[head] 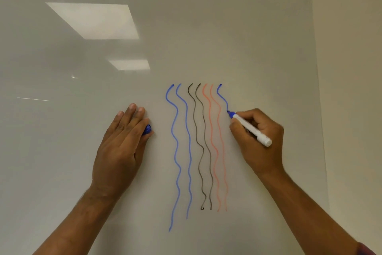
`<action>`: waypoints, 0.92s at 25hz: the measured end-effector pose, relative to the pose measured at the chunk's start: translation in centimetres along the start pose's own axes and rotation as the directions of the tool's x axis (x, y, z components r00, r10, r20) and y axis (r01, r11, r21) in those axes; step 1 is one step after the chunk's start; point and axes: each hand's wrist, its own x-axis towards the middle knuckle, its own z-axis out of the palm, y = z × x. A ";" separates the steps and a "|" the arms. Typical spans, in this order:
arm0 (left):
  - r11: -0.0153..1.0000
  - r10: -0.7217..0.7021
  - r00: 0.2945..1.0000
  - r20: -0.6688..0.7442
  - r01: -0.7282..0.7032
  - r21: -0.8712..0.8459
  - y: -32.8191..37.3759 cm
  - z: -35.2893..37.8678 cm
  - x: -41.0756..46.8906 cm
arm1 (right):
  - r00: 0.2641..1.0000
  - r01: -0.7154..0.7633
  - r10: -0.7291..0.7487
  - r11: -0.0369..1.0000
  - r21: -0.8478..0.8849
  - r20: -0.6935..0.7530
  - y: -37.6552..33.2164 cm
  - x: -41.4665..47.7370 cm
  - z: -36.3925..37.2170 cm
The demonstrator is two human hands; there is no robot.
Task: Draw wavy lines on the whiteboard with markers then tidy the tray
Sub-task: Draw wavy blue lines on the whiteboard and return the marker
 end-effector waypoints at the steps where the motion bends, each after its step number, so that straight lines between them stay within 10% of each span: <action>1: 1.000 -0.003 1.000 0.004 0.003 -0.001 0.0 0.0 0.0 | 1.000 -0.012 0.012 1.000 -0.010 0.021 0.3 -1.2 -0.4; 23: 1.000 -0.017 0.999 0.028 0.018 -0.006 -0.2 -0.1 0.1 | 0.920 -0.390 0.390 0.921 -0.013 0.016 2.9 -15.6 -4.1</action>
